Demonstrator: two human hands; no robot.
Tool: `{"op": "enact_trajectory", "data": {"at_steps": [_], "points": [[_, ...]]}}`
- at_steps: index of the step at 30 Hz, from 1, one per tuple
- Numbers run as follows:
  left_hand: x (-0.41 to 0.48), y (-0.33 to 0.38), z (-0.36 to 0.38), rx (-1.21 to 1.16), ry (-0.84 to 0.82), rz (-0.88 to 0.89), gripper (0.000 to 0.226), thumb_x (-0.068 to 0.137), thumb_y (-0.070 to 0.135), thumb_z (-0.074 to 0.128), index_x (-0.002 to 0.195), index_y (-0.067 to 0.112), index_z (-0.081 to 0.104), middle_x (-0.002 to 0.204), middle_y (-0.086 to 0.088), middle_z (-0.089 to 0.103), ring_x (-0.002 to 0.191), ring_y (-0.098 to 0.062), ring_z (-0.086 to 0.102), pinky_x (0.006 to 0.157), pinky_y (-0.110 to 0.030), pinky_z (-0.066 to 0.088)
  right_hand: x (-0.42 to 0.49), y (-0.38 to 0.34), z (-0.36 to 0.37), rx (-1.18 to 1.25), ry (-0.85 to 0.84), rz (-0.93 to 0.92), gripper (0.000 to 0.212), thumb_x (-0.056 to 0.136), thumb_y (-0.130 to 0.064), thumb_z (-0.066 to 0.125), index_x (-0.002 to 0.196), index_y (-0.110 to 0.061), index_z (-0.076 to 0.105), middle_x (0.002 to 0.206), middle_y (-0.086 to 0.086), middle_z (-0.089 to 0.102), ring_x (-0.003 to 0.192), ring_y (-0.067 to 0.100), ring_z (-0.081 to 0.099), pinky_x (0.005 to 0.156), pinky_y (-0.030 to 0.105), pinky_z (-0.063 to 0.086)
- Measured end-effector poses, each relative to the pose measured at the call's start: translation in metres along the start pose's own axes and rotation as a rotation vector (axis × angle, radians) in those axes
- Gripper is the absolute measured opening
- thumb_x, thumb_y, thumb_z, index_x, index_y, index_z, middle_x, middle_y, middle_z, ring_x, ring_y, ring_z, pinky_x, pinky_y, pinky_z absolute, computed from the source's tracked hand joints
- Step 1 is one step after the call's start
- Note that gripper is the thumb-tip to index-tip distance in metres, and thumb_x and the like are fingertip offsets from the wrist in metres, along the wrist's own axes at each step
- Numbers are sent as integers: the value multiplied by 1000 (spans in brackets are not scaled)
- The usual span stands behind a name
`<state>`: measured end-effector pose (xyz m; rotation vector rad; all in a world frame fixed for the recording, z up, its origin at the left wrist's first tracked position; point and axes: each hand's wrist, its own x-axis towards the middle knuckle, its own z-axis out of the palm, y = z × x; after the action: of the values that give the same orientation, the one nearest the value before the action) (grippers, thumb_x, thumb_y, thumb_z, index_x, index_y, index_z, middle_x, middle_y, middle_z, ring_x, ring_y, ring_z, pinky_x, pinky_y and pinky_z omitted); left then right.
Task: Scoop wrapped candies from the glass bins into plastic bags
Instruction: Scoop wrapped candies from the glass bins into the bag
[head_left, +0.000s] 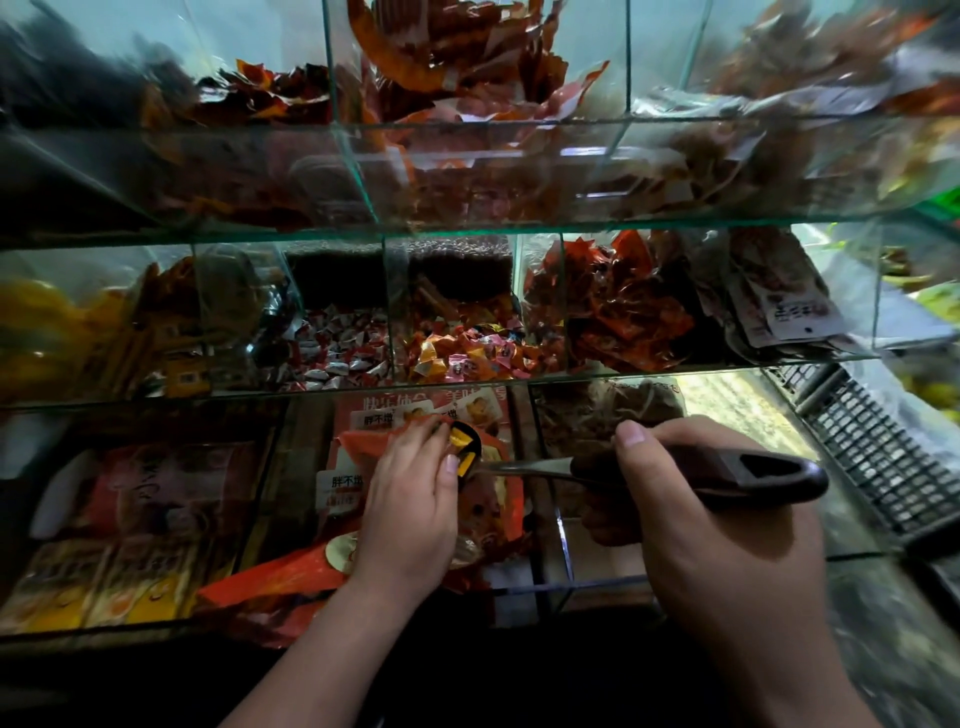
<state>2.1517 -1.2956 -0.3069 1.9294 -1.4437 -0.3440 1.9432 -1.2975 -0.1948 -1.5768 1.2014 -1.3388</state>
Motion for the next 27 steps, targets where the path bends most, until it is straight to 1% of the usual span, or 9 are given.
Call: {"op": "enact_trajectory", "data": {"at_steps": [3, 8, 12, 15, 17, 19, 22, 25, 27], "points": [[16, 8, -12, -9, 35, 51, 56, 102, 42, 28, 152, 19, 42, 158, 6, 37, 145, -2, 19, 123, -34, 16, 4, 0, 0, 27, -3, -29, 30, 91, -59, 62, 87, -32, 74, 82, -5, 79, 72, 16, 79, 64, 43, 64], [66, 23, -28, -23, 72, 181, 53, 102, 34, 33, 151, 17, 43, 157, 2, 39, 148, -13, 28, 122, -40, 24, 17, -6, 5, 155, 52, -103, 28, 93, -56, 65, 91, -29, 74, 84, 7, 78, 71, 26, 78, 65, 50, 63], [123, 30, -24, -33, 44, 299, 51, 105, 32, 37, 155, 21, 39, 161, 3, 33, 150, -13, 23, 122, -32, 18, 45, 0, 15, 225, -7, -21, 41, 77, -73, 72, 76, -32, 72, 70, -3, 72, 65, 9, 72, 63, 25, 55], [167, 29, -6, 55, -42, 279, 52, 106, 21, 42, 157, 16, 33, 165, -1, 24, 154, -17, 14, 125, -36, 14, 59, 15, 28, 121, 122, -220, 9, 96, -34, 70, 89, -30, 74, 84, -7, 76, 76, 12, 75, 63, 24, 59], [187, 26, 3, 102, -113, 151, 54, 106, 21, 43, 158, 15, 29, 168, 0, 15, 154, -17, 10, 125, -35, 12, 67, 25, 38, 59, 54, -249, 8, 96, -20, 71, 99, -25, 75, 91, -14, 76, 85, 5, 74, 70, 17, 58], [193, 23, 5, 66, -135, 16, 55, 104, 22, 46, 157, 17, 31, 167, 1, 17, 154, -17, 14, 123, -34, 17, 79, 34, 47, -117, -58, -277, 16, 95, -16, 73, 110, -15, 77, 102, -9, 77, 96, 7, 73, 84, 28, 60], [177, 23, -5, -21, -71, -9, 46, 99, 21, 56, 145, 20, 50, 152, -2, 45, 140, -20, 43, 111, -32, 38, 85, 36, 42, -335, -130, -395, 22, 95, -15, 73, 115, -8, 76, 109, 2, 75, 103, 16, 71, 89, 41, 58], [138, 20, -25, -105, 37, 68, 33, 98, 24, 62, 130, 21, 62, 132, 2, 57, 120, -13, 54, 98, -23, 40, 73, 28, 22, -241, -48, -464, 19, 94, -15, 74, 110, -7, 76, 104, -1, 77, 96, 8, 74, 83, 29, 60], [106, 14, -39, -149, 115, 77, 28, 96, 22, 64, 125, 22, 65, 125, 9, 55, 116, -5, 52, 97, -19, 41, 62, 14, 15, -198, -54, -341, 19, 97, -10, 68, 112, -1, 74, 94, -8, 78, 84, -3, 73, 77, 15, 54]]}}
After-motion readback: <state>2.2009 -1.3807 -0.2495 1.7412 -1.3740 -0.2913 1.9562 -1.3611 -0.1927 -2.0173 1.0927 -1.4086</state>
